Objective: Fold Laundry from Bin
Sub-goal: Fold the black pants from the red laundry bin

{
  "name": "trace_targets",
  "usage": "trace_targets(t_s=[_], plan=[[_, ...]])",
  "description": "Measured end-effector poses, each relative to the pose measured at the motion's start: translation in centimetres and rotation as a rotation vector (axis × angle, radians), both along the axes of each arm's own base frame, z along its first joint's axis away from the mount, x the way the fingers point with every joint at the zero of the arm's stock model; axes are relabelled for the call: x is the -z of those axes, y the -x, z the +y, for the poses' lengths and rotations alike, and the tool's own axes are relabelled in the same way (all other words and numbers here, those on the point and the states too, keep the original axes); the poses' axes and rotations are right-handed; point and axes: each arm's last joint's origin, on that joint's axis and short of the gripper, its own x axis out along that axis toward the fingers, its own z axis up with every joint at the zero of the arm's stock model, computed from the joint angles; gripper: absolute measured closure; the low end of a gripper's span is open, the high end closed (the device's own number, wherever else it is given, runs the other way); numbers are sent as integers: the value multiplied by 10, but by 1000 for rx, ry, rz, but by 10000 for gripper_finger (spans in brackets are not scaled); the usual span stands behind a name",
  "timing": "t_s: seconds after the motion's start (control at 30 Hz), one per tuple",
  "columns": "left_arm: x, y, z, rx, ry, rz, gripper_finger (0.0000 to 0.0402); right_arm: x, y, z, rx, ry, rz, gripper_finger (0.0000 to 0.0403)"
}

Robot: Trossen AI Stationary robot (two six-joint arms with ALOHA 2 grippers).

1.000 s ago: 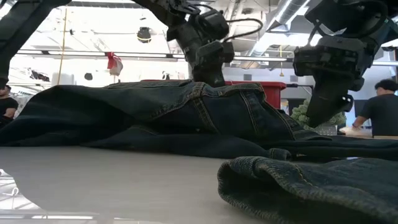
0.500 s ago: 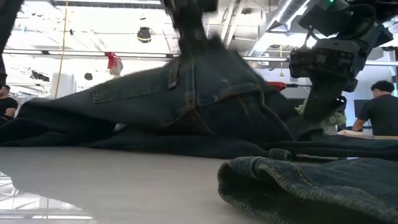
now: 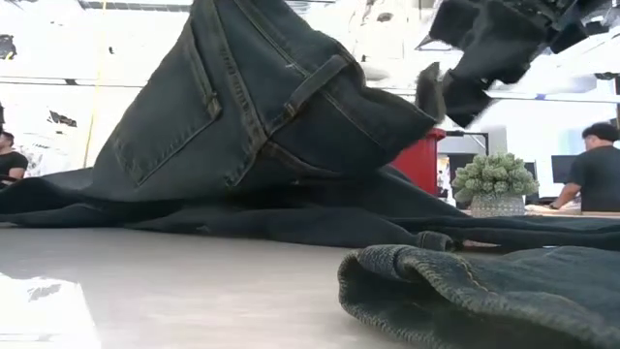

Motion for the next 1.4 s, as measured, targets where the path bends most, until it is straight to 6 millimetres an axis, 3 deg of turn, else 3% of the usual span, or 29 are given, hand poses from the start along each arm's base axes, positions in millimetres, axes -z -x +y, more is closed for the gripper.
trace_targets(t_s=[0.13,0.27,0.5,0.77,1.13,1.3,1.4], plan=[[2,3,-25,92,21,15,384,-2,-1,1,-225,333,-140,184],[2,5,-36,85,7,23,384,4,3,4,-442,673,-192,184],[3,8,-43,41,32,47,384,14,10,6,-513,967,-80,184],[4,13,-49,16,28,83,384,31,28,1,-539,995,192,184],[4,13,-50,20,19,81,384,29,10,8,-447,988,19,184],[4,12,-50,19,21,75,384,45,0,18,-509,1008,21,194],[4,12,-50,18,22,73,384,56,-8,25,-526,1007,18,226]])
